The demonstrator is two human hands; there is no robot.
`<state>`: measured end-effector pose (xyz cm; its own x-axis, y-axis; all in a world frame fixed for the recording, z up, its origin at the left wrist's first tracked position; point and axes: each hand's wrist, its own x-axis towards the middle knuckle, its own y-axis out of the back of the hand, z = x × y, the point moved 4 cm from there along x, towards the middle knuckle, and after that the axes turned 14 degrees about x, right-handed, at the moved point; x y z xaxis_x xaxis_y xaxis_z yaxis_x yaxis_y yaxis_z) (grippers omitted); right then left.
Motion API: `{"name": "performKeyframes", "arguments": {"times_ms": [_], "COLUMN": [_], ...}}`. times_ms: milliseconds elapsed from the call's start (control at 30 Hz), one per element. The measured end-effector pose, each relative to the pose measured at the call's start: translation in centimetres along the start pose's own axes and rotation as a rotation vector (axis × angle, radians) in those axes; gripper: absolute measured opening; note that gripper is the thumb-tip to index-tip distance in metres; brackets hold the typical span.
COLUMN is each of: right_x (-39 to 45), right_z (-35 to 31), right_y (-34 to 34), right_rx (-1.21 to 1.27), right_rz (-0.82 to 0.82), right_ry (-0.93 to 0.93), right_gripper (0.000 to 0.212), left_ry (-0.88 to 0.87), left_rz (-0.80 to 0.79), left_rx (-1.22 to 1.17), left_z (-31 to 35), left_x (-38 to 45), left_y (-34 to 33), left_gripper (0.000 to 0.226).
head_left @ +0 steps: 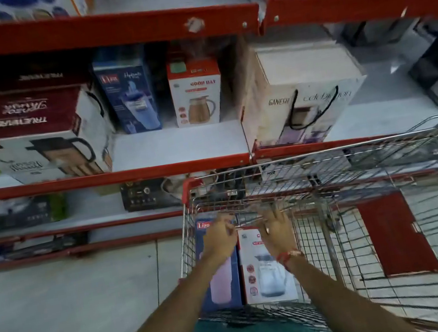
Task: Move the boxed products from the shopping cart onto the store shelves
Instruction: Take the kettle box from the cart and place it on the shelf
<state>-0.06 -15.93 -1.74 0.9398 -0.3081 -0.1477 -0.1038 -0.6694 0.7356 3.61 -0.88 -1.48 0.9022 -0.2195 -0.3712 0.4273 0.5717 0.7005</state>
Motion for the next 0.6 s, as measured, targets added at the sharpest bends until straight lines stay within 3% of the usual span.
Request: {"name": "performKeyframes", "arguments": {"times_ms": [133, 233, 333, 433, 500, 600], "right_x": [-3.2, -4.1, -4.0, -3.5, -2.8, -1.4], "right_z": [5.2, 6.3, 6.6, 7.1, 7.0, 5.4], "right_y": [-1.0, -1.2, -1.1, -0.9, 0.1, 2.3], "right_rx": [0.101, 0.336, 0.43, 0.53, 0.551, 0.544], "right_rz": [-0.2, -0.254, -0.331, -0.312, -0.282, -0.206], "right_ry": [-0.479, -0.681, -0.739, -0.783, -0.758, -0.673], "right_gripper": [0.051, 0.023, 0.004, 0.027, 0.029, 0.041], "left_ry": [0.044, 0.122, 0.151, 0.255, 0.301, 0.342], "left_rz": [-0.338, -0.46, -0.494, -0.445, -0.442, -0.305], "left_rx": [0.156, 0.103, 0.141, 0.073, -0.003, -0.199], "left_z": [-2.3, -2.9, -2.6, -1.0, 0.0, 0.9], "left_x": [-1.1, -1.2, -1.2, -1.2, -0.9, -0.6], "left_y": [-4.7, -6.9, -8.6, -8.2, -7.5, -4.9], "left_gripper": [0.017, 0.029, 0.033, 0.032, 0.033, 0.045]}}
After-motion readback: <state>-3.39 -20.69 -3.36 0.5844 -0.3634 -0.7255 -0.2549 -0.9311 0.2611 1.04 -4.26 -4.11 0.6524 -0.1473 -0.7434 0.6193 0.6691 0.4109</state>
